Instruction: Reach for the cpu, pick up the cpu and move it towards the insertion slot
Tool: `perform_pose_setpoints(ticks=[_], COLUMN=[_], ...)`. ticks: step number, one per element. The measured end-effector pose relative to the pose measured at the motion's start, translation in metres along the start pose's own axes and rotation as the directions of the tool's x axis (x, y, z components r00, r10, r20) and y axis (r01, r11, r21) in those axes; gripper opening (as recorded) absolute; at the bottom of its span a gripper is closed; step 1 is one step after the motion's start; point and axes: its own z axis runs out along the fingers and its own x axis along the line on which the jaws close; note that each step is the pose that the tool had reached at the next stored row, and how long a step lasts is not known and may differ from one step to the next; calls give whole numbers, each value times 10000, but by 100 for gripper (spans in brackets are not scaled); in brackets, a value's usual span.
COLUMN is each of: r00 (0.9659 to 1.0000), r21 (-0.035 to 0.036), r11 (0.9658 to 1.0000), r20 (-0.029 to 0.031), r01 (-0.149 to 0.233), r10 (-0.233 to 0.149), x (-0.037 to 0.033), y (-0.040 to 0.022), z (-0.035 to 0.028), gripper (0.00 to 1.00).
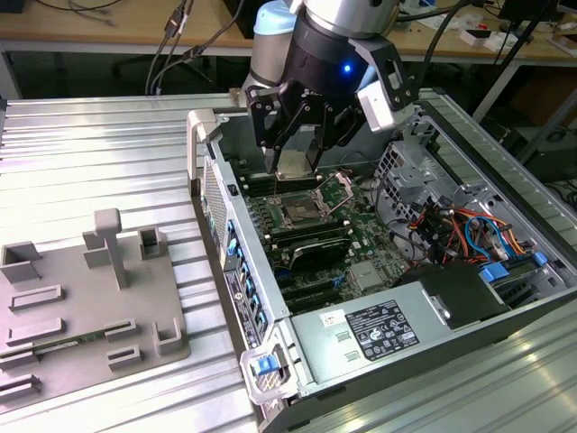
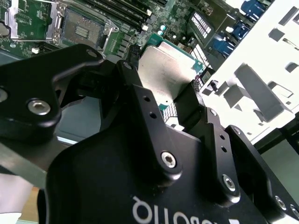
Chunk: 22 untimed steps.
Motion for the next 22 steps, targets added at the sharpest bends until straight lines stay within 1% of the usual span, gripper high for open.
perform_pose_setpoints(ticks=[8, 10, 14, 15, 17, 22], r00=[10000, 10000, 10000, 10000, 10000, 10000], r21=[0, 1, 0, 0, -1, 2], r11=[10000, 10000, 10000, 10000, 10000, 10000], r20=[0, -1, 0, 0, 0, 0], r01=[0, 0, 0, -1, 0, 3], r10=[0, 0, 0, 1, 0, -3], x=[-70, -94, -161, -191, -262, -380], y=[22, 34, 79, 104, 186, 320], z=[10, 14, 39, 50, 63, 91], gripper=[55, 55, 55, 55, 55, 55])
